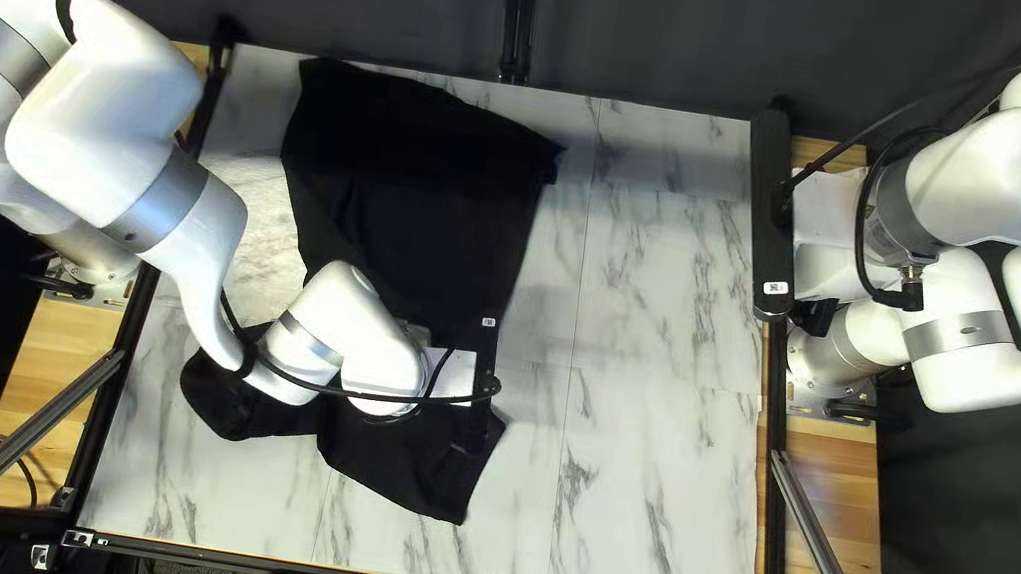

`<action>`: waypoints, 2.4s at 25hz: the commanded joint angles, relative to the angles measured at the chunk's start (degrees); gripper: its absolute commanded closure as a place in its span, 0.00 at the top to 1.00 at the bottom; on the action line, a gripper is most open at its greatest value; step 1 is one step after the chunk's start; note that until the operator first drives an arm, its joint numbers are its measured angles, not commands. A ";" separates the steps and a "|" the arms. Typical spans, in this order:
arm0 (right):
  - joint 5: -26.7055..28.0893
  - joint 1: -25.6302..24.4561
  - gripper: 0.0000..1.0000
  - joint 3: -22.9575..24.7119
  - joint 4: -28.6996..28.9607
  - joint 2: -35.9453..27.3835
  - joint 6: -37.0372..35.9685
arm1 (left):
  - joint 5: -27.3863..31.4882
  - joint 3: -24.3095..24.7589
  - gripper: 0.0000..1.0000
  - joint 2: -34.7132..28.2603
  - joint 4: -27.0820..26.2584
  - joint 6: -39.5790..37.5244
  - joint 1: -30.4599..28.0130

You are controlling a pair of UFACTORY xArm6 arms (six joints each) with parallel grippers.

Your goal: Fold t-shirt

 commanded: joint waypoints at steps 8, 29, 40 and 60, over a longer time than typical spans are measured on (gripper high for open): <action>0.00 0.00 1.00 0.00 0.00 0.00 0.00 | 28.90 5.83 0.00 -34.85 4.08 8.37 -4.06; 0.00 0.00 1.00 0.00 0.00 0.00 0.00 | 44.45 -7.61 0.00 -46.90 7.01 21.89 -6.30; 0.00 0.00 1.00 0.00 0.00 0.00 0.00 | 65.16 -23.08 0.00 -46.86 13.10 22.65 -12.56; 0.00 0.00 1.00 0.00 0.00 0.00 0.00 | 50.06 -28.25 0.00 -29.73 5.65 29.62 1.81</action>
